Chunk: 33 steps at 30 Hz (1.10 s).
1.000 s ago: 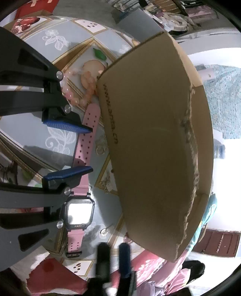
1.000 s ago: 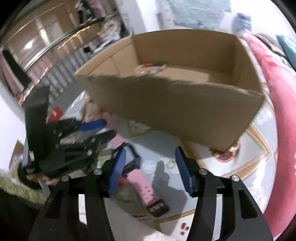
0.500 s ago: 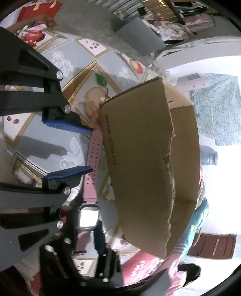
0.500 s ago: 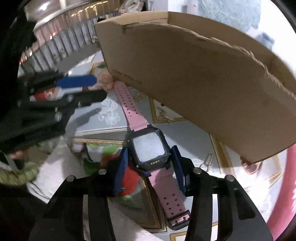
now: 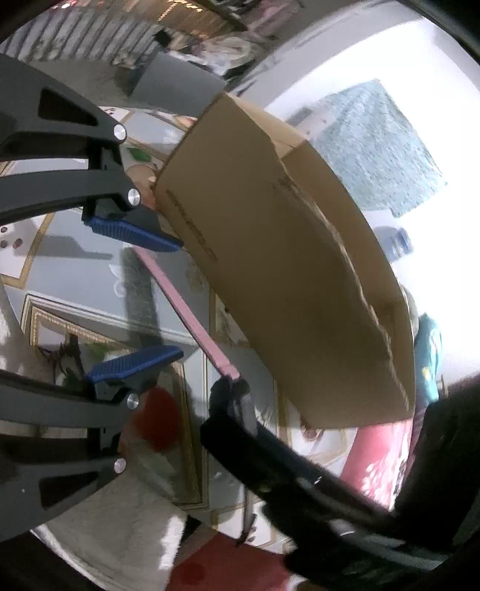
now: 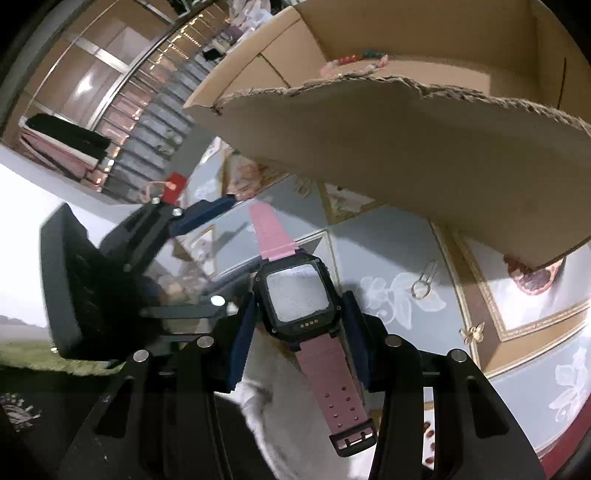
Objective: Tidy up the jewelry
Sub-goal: 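Lift the smartwatch with the right gripper while the left gripper grasps its strap, then carry the smartwatch over the box with both grippers and lower it inside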
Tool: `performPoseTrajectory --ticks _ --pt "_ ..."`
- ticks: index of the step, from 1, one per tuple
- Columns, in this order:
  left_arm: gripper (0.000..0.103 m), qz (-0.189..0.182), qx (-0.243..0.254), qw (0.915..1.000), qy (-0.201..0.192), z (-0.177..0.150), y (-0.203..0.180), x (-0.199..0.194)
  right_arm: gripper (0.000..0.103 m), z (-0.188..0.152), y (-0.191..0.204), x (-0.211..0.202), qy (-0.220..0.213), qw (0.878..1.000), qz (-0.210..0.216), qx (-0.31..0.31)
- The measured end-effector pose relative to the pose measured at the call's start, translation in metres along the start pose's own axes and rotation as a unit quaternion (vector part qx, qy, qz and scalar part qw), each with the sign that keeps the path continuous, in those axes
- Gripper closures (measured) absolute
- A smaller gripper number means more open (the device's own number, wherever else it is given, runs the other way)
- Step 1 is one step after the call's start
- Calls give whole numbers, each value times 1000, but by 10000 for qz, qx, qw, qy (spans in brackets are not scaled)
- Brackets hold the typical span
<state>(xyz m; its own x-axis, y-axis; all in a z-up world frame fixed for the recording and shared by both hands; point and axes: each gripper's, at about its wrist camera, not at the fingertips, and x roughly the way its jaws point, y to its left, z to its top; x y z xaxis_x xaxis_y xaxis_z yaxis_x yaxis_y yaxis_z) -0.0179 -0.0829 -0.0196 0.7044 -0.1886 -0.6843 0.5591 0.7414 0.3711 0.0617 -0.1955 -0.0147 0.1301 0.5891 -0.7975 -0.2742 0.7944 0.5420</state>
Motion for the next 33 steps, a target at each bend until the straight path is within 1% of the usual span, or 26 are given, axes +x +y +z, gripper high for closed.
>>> performPoseTrajectory --ticks 3,5,7,8,9,10,11,12,13,15,16,17,18,20,21,23,27,29,30,32,33 --pt "52 -9 70 10000 2 -1 -3 1 60 -2 -1 -6 96 9997 227 5" --pt "52 -39 21 10000 0 -2 -2 1 60 -1 0 -4 150 9985 533 39" --pt "67 -142 -80 9999 -9 -3 -1 -3 59 -7 -3 -5 161 9971 727 123" --pt "80 -318 -244 9992 63 -2 3 -2 59 -8 -5 -3 159 9963 814 212" --pt "87 -488 -426 9978 136 -1 6 -1 59 -11 -9 -3 160 9958 861 283" --pt "89 -761 -748 9940 257 -1 14 2 59 -12 -12 0 158 9950 914 366" --pt "91 -956 -989 9899 354 0 20 5 59 -14 -14 0 124 9948 929 405" --pt "92 -1216 -1352 9819 521 -1 28 10 59 -15 -15 0 83 9947 934 423" --pt "92 -1381 -1602 9752 651 -1 34 15 59 -16 -15 1 22 9953 876 411" --pt "93 -1778 -2254 9523 1038 -2 48 27 59 -17 -13 1 -88 9970 696 332" --pt "93 -1863 -2428 9449 1161 -3 51 31 58 -18 -15 -1 -127 9975 614 321" --pt "93 -1957 -2644 9351 1315 -3 55 36 57 -18 -15 -1 -172 9982 480 301" --pt "94 -1974 -2748 9308 1384 -3 57 38 57 -18 -16 -1 -222 9987 364 276" --pt "94 -1942 -2840 9272 1481 -2 60 41 57 -20 -18 -3 -307 9988 291 251" --pt "94 -1983 -2901 9236 1535 0 57 41 57 -20 -18 -3 -350 9988 240 224" --pt "94 -2077 -3035 9152 1650 -1 57 44 57 -23 -13 -3 -462 9989 -11 54" --pt "94 -2125 -3114 9101 1718 2 59 45 57 -31 1 2 -607 9960 -557 -344" --pt "94 -2128 -3129 9094 1730 1 61 45 57 -37 10 6 -667 9908 -988 -643" --pt "94 -2128 -3128 9094 1730 1 62 46 59 -40 13 8 -689 9877 -1178 -768" --pt "94 -2128 -3136 9090 1734 1 61 46 67 -47 19 12 -744 9774 -1677 -1052" --pt "94 -2126 -3141 9089 1735 2 61 46 71 -51 22 15 -761 9692 -1995 -1223"
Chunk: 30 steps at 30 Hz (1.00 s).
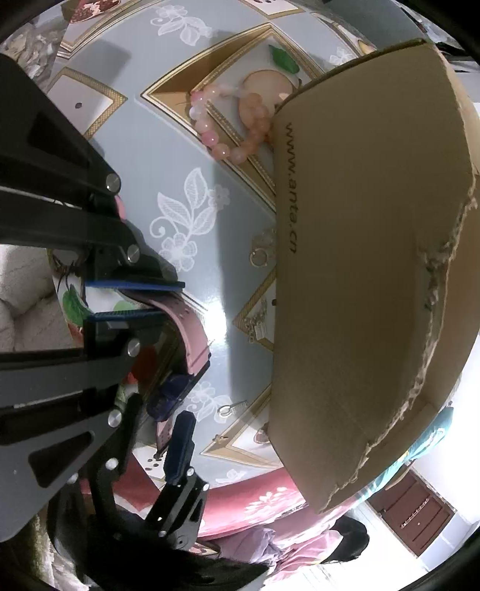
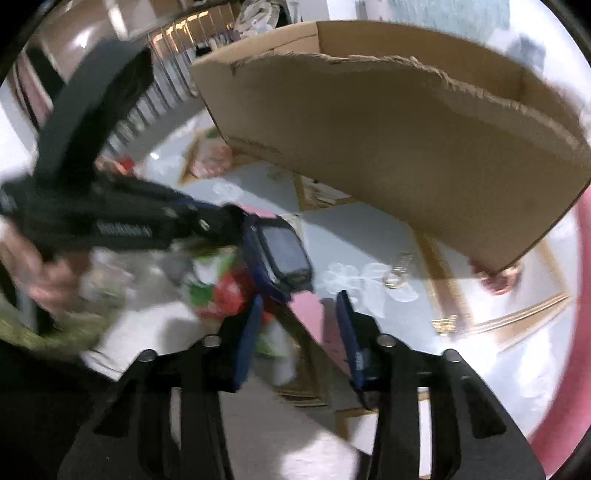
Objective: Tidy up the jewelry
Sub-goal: 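Carry the smartwatch over the box with both grippers and lower it inside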
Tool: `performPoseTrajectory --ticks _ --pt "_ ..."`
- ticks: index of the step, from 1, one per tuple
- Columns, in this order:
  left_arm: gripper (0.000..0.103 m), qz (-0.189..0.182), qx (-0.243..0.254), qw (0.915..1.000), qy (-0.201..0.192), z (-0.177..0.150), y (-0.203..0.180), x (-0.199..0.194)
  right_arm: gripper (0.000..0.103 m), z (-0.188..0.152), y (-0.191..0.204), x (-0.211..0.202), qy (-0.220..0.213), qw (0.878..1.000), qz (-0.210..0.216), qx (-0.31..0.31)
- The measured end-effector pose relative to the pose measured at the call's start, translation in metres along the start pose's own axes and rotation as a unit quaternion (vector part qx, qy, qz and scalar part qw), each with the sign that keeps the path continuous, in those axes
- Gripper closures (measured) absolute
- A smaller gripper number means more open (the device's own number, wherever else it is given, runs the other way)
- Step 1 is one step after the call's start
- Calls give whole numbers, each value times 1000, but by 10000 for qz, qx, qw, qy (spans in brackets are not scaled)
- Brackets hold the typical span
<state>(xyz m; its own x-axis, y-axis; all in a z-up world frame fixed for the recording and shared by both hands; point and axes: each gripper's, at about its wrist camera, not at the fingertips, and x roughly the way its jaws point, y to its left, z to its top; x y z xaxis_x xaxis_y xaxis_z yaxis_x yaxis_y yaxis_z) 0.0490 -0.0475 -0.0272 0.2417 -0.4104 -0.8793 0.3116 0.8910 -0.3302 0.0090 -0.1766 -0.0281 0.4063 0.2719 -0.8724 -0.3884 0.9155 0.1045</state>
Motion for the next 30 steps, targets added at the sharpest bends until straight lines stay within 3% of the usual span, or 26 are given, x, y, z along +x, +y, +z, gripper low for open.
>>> performPoseTrajectory --ticks 2,7,16,22,26,30 --pt "94 1 -3 10000 -9 1 0 1 84 -5 3 1 0 9994 -297 -177" --pt "95 236 211 9993 -173 -2 -4 -4 101 -10 4 -3 -195 9978 -614 -176" --pt "98 309 667 9934 -884 -11 -22 -51 102 -7 15 -41 -753 9946 -703 -138" --pt "98 379 981 9821 -1561 -6 -42 -104 102 7 10 -84 -1322 9889 -674 -31" --pt "98 407 1097 9758 -1847 13 -51 -123 102 34 -5 -100 -1581 9855 -592 155" --pt "99 307 1078 9752 -1907 47 -52 -131 102 77 -32 -99 -1538 9867 -369 363"
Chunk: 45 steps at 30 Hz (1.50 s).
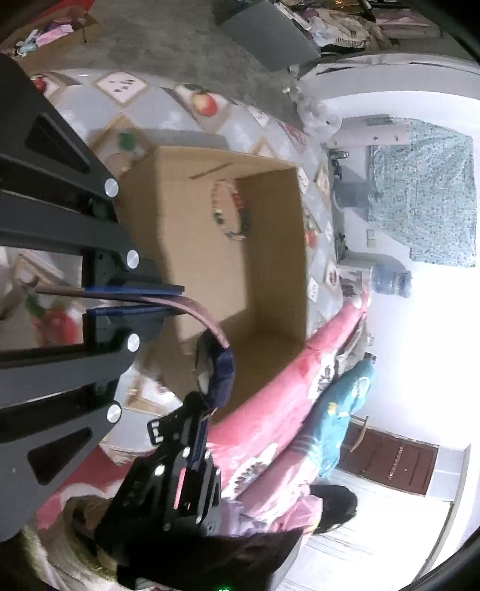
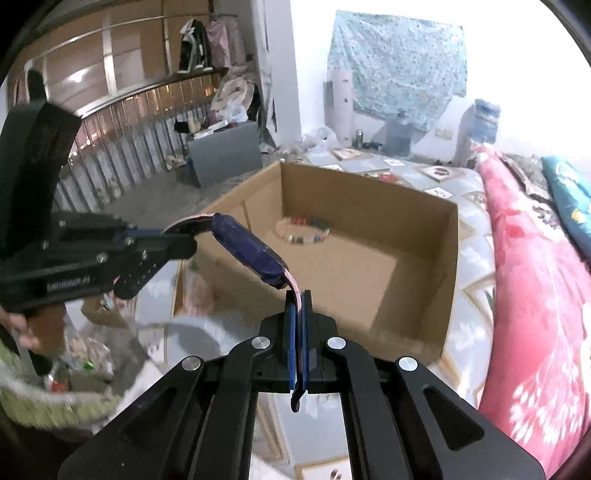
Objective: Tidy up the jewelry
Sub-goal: 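Carry the smartwatch over the box with both grippers and lower it inside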
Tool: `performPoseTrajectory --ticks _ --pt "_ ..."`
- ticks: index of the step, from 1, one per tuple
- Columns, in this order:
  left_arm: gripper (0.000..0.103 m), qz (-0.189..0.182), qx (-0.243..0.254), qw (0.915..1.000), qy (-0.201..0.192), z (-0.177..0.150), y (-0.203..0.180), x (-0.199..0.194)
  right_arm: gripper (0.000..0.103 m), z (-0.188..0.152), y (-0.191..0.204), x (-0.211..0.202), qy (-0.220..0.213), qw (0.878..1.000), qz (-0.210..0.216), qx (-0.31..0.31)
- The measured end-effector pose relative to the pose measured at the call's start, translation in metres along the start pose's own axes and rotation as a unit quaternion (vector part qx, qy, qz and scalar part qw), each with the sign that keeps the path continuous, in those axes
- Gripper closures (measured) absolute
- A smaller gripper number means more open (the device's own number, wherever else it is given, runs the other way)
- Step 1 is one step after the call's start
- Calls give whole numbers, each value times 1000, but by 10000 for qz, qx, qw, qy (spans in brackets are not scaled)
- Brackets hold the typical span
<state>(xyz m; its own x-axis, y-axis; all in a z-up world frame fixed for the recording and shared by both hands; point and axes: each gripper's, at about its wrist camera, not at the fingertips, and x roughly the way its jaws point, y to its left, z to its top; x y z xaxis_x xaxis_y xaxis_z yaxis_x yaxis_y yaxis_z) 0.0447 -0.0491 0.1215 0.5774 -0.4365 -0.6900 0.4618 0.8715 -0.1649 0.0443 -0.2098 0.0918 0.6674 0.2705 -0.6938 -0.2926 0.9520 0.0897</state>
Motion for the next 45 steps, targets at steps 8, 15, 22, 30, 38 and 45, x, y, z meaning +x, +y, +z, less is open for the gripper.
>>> performPoseTrajectory --ticks 8,15,22,30,38,45 --pt "99 -306 -443 9962 681 63 41 72 102 67 -63 78 1142 9921 418 310" --pt "99 -272 -549 9830 1728 76 64 152 102 79 -82 150 2361 9707 319 320" --pt "91 -216 -701 9640 2556 87 76 208 94 93 -92 206 3078 9512 -206 -111" --pt "58 -127 -719 9645 2539 90 80 221 80 99 -96 215 2904 9525 -792 -457" --pt "47 58 -627 9748 2140 95 79 194 66 106 -102 206 2648 9595 -902 -330" --pt "36 212 -590 9887 1360 102 77 134 55 115 -97 160 2013 9763 -788 -121"
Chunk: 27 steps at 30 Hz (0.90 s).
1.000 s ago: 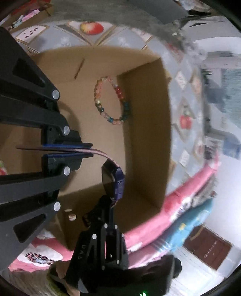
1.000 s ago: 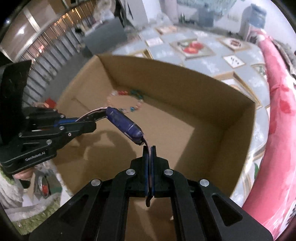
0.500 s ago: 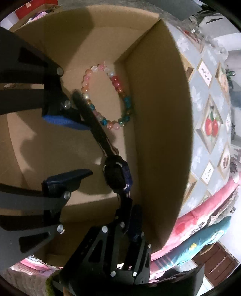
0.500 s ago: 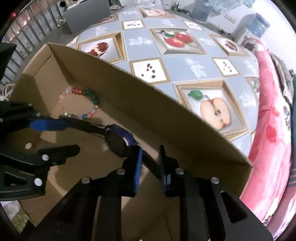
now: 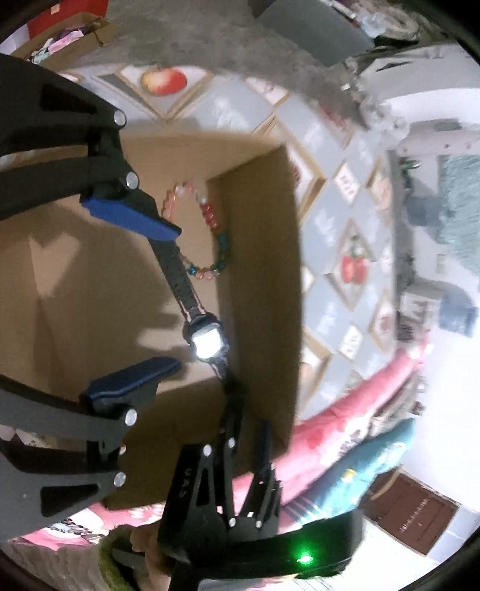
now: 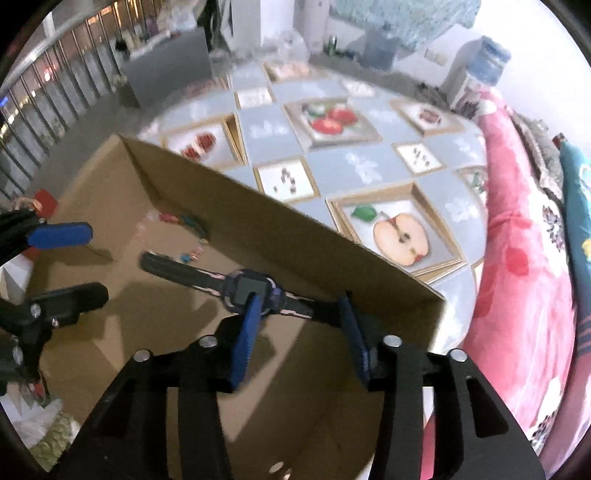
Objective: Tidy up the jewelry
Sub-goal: 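Carry the smartwatch over the box with both grippers and lower it inside, then open both grippers and withdraw them from the box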
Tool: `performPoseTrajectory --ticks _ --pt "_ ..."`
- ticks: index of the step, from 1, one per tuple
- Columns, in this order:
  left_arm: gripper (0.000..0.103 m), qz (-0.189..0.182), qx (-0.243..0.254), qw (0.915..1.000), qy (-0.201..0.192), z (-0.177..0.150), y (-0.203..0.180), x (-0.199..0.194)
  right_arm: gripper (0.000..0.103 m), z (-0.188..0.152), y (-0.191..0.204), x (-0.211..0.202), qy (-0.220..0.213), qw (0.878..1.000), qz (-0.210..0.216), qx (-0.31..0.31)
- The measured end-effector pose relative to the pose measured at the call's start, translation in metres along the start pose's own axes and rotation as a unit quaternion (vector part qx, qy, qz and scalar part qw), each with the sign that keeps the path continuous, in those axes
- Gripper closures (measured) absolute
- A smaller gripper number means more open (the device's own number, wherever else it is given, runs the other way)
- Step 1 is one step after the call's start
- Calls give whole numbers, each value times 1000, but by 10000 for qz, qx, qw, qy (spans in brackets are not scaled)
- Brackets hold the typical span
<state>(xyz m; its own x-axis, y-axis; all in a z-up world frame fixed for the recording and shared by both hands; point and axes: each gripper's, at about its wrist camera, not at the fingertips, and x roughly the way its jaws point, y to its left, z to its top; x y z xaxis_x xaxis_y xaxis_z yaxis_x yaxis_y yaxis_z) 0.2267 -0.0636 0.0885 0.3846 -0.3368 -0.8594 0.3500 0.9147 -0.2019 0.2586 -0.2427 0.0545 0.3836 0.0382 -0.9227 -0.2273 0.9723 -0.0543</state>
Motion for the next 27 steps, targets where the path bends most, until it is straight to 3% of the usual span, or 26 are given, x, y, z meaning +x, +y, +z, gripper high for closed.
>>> performPoseTrajectory --ticks 5,7,12,17,24,27 --pt "27 34 -27 9973 -733 -27 1 -58 37 -29 5 -70 -976 9944 314 267" --pt "24 133 -25 9951 -981 -46 2 -80 25 -47 11 -99 -1345 9895 391 345" --pt "17 390 -142 9907 -1299 -98 9 -110 11 -101 34 -136 -1848 9819 322 262" --pt "14 781 -337 9883 -1268 -154 19 -108 8 -153 72 -127 -1703 9849 284 160" --pt "14 1259 -504 9890 -593 -210 28 -54 8 -200 120 -67 -911 9923 638 536" --pt "14 1438 -402 9880 -385 -220 29 -31 8 -210 139 -43 -606 9946 536 653"
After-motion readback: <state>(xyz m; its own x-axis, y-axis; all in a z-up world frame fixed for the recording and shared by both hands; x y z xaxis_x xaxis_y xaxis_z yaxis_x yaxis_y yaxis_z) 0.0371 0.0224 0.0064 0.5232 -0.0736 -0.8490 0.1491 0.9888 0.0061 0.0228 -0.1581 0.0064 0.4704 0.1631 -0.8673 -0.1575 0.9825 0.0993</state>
